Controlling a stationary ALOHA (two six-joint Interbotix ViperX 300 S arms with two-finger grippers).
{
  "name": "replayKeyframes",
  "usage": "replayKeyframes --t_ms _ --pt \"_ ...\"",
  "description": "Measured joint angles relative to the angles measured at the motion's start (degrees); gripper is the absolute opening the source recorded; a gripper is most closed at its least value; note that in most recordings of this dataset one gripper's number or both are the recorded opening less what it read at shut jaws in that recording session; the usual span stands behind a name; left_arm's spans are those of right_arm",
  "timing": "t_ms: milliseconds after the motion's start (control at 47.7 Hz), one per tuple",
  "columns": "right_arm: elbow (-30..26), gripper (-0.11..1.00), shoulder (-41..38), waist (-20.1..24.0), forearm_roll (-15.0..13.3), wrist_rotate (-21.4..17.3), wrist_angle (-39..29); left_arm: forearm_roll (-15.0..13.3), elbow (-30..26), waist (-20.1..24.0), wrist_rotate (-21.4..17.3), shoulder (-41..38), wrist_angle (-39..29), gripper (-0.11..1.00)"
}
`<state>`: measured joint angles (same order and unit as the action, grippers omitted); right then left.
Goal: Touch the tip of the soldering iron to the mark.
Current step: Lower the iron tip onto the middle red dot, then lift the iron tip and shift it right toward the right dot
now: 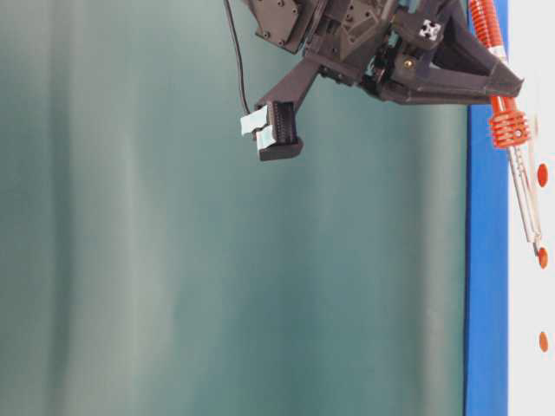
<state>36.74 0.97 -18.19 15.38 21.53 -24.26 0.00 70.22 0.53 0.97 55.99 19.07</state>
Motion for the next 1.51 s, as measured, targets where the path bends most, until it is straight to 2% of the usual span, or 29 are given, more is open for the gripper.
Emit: replayKeyframes --t_ms 1257,1508 --pt "-0.1 0.06 0.1 0.2 0.0 0.0 -1.3 0.0 0.0 -0.1 0.0 0.0 0.0 0.02" --pt "-1.6 0.06 3.9 0.2 0.0 0.0 -4.3 0.0 0.0 0.0 0.0 0.0 0.0 0.02"
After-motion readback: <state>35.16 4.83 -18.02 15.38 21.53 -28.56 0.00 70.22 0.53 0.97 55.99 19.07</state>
